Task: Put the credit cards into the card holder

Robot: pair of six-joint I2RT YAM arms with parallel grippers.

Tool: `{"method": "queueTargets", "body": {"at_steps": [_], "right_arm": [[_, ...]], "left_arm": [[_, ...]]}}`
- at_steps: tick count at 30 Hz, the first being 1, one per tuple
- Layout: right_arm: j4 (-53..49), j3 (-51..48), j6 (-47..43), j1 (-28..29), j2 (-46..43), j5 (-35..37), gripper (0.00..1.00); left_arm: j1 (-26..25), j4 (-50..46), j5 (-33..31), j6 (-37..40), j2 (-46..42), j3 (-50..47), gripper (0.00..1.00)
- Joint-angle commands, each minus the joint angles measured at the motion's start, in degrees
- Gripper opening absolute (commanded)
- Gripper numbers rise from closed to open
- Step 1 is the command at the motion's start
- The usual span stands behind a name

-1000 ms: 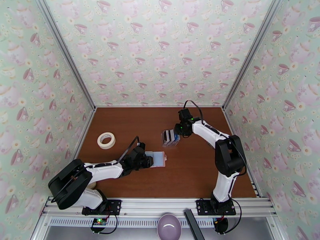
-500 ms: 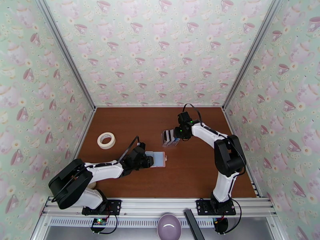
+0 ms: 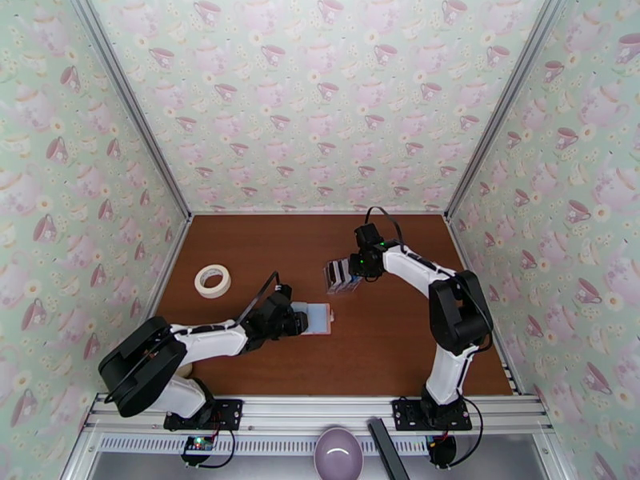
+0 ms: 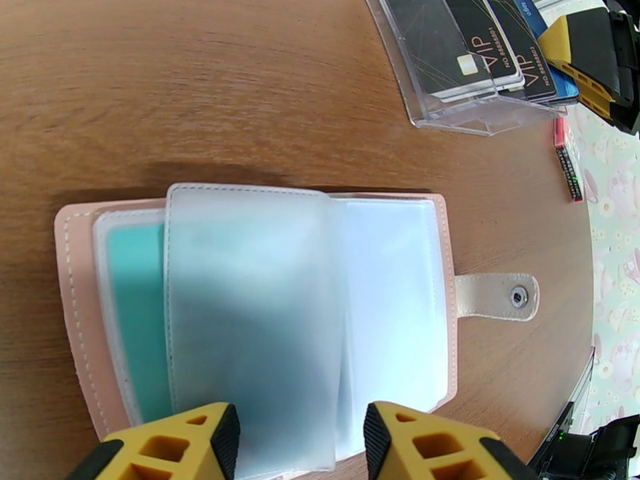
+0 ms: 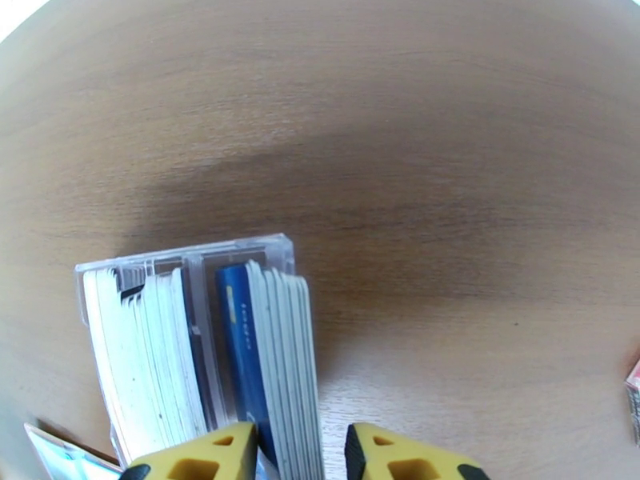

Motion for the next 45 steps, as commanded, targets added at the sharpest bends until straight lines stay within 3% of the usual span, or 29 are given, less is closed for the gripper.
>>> {"method": "queueTargets", "body": {"at_steps": [1,13,35,45], "right_arm": [[-2.45,1.91,-1.25,0.41,-1.71,3.88,0.35],[-3.67,3.37,-1.77,1.25,-2.03,5.54,0.34],[-4.88,4.29,-1.89,2.39,-3.12,6.75,0.20],[-5.08,4.55,-2.02,2.74,-2.88,6.85,0.20]], "left_arm": [[-0.47,-4.35,0.95,-0.83,1.94,-0.16,0.48],[-0.55,-4.33,1.21,-0.76,2.60,0.26,0.48],[-0.94,-3.73,1.74,-1.00,3.93,0.75,0.49],[-1.06,-3.73,1.70,-1.00,3.95,0.79,0.51]]}}
